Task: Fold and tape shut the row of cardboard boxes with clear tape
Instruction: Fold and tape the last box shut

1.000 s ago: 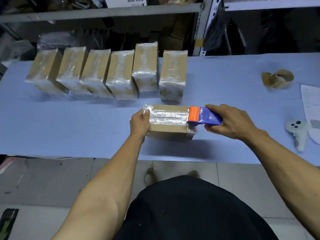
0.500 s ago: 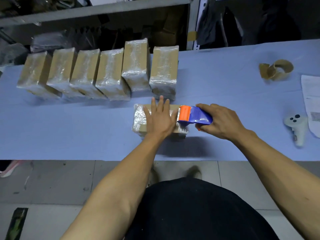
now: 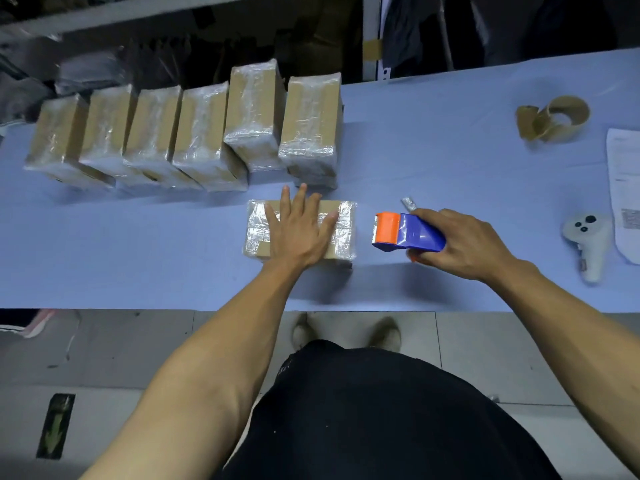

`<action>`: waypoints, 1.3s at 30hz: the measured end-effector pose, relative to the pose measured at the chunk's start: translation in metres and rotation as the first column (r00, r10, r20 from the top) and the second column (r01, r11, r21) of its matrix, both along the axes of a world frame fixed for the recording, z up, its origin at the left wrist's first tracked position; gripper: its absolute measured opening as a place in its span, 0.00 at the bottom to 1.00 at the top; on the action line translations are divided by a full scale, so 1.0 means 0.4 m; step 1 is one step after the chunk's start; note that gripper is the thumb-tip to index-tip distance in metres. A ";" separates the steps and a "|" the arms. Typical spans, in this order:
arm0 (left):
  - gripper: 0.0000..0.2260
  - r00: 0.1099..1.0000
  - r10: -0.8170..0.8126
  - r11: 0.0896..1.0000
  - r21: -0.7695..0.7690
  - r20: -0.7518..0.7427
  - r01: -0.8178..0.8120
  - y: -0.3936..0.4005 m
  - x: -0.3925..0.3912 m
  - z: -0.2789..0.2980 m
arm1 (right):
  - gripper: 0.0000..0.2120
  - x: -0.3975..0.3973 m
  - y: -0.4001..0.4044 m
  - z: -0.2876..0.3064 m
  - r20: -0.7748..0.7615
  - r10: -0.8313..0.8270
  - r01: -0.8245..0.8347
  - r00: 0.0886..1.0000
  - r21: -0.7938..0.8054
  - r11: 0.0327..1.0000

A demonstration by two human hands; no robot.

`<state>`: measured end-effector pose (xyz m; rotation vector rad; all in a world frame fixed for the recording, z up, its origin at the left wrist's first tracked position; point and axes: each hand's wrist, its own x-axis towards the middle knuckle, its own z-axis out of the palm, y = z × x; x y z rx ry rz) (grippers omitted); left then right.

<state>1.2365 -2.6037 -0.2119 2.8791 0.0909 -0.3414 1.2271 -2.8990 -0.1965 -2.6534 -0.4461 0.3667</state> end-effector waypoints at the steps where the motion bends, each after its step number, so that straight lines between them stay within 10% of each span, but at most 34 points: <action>1: 0.27 1.000 0.000 1.000 -0.002 0.004 0.000 -0.001 0.000 0.000 | 0.28 0.001 -0.008 -0.006 -0.008 -0.004 0.004 1.000 -0.001 1.000; 24: 0.24 0.997 -0.047 0.997 0.057 0.067 0.044 0.000 0.022 -0.022 | 0.16 0.032 0.276 0.108 0.125 0.016 0.048 0.992 -0.493 0.869; 33: 0.28 0.998 -0.063 0.994 0.094 -0.006 0.063 0.041 0.055 0.020 | 0.15 0.012 0.256 0.063 0.178 -0.188 0.244 0.966 -0.379 0.893; 36: 0.30 0.987 0.048 0.989 -0.133 -0.152 -0.069 0.083 0.043 0.014 | 0.14 0.023 0.218 0.069 0.213 -0.369 0.410 0.905 -0.202 0.889; 39: 0.23 0.933 0.109 0.761 -0.575 -0.343 -0.300 0.075 -0.013 -0.012 | 0.20 0.028 0.216 0.083 0.179 -0.444 0.459 0.878 -0.055 0.887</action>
